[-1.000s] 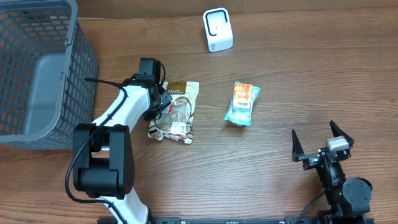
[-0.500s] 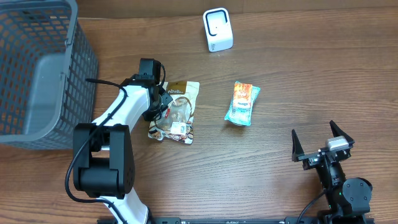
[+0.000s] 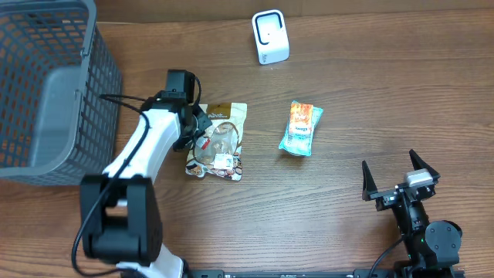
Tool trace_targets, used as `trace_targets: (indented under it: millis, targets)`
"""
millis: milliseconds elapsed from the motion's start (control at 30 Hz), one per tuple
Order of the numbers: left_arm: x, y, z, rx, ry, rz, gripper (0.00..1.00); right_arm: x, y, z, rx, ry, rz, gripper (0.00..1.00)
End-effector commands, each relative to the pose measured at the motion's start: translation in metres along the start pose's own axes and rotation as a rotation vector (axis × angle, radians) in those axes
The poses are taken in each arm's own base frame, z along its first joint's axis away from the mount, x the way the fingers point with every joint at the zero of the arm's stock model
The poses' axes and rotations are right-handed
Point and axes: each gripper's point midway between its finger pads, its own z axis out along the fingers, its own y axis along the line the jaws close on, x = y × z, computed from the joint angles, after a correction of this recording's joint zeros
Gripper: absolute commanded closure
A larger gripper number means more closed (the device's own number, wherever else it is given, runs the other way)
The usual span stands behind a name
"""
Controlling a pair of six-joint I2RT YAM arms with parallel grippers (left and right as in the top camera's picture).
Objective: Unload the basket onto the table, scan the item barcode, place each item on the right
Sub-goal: 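Lower the Pantree bag and red stick onto the table left of the snack pack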
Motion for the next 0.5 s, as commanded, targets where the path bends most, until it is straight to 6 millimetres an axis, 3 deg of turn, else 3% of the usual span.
trace_targets:
  millis: [0,167,233,267,300,333,467]
  targets:
    - [-0.012,0.0,-0.031,0.022,-0.064,0.077,0.96,0.002,0.0,0.0,0.0,-0.003,-0.004,0.0]
    - [-0.005,0.009,-0.032,-0.016,-0.038,0.13,0.94,0.002,0.0,0.0,0.0,-0.003,-0.004,0.0]
    - [-0.008,0.013,-0.03,-0.035,-0.047,0.127,0.84,0.002,0.0,0.0,0.0,-0.002,-0.004,0.0]
    - [-0.01,0.013,-0.029,-0.037,-0.055,0.125,0.58,0.002,0.0,0.0,0.0,-0.003,-0.004,0.0]
    - [-0.012,0.012,-0.028,-0.038,-0.063,0.115,0.25,0.002,0.0,0.0,0.0,-0.003,-0.004,0.0]
    - [-0.013,0.012,-0.027,-0.038,-0.066,0.105,0.18,0.002,0.0,0.0,0.0,-0.003,-0.004,0.0]
    - [-0.015,0.016,-0.018,-0.053,-0.06,0.058,0.03,0.002,0.0,0.0,0.0,-0.003,-0.004,0.0]
